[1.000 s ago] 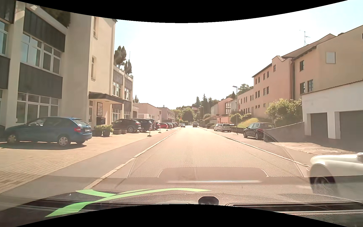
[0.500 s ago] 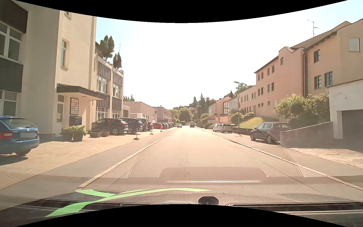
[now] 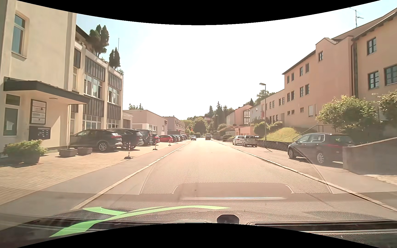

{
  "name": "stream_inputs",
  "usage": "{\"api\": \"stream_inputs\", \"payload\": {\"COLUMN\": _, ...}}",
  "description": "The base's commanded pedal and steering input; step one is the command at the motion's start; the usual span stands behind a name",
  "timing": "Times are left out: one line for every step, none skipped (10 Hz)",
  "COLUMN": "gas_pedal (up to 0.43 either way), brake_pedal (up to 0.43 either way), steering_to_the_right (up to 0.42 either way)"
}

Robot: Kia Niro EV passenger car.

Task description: Follow the waypoints while adhering to traffic rules and regulations

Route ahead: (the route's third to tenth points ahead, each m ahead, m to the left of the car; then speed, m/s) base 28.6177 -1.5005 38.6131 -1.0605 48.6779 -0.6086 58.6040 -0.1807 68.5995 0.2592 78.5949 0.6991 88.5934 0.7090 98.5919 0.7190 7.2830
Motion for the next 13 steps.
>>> {"api": "stream_inputs", "payload": {"gas_pedal": 0.138, "brake_pedal": 0.0, "steering_to_the_right": 0.004}}
{"api": "stream_inputs", "payload": {"gas_pedal": 0.138, "brake_pedal": 0.0, "steering_to_the_right": 0.002}}
{"api": "stream_inputs", "payload": {"gas_pedal": 0.138, "brake_pedal": 0.0, "steering_to_the_right": -0.002}}
{"api": "stream_inputs", "payload": {"gas_pedal": 0.138, "brake_pedal": 0.0, "steering_to_the_right": -0.004}}
{"api": "stream_inputs", "payload": {"gas_pedal": 0.138, "brake_pedal": 0.0, "steering_to_the_right": -0.004}}
{"api": "stream_inputs", "payload": {"gas_pedal": 0.138, "brake_pedal": 0.0, "steering_to_the_right": -0.004}}
{"api": "stream_inputs", "payload": {"gas_pedal": 0.138, "brake_pedal": 0.0, "steering_to_the_right": -0.005}}
{"api": "stream_inputs", "payload": {"gas_pedal": 0.138, "brake_pedal": 0.0, "steering_to_the_right": -0.006}}
{"api": "stream_inputs", "payload": {"gas_pedal": 0.138, "brake_pedal": 0.0, "steering_to_the_right": -0.009}}
{"api": "stream_inputs", "payload": {"gas_pedal": 0.138, "brake_pedal": 0.0, "steering_to_the_right": -0.01}}
{"api": "stream_inputs", "payload": {"gas_pedal": 0.138, "brake_pedal": 0.0, "steering_to_the_right": -0.01}}
{"api": "stream_inputs", "payload": {"gas_pedal": 0.13, "brake_pedal": 0.0, "steering_to_the_right": -0.013}}
{"api": "stream_inputs", "payload": {"gas_pedal": 0.13, "brake_pedal": 0.0, "steering_to_the_right": -0.014}}
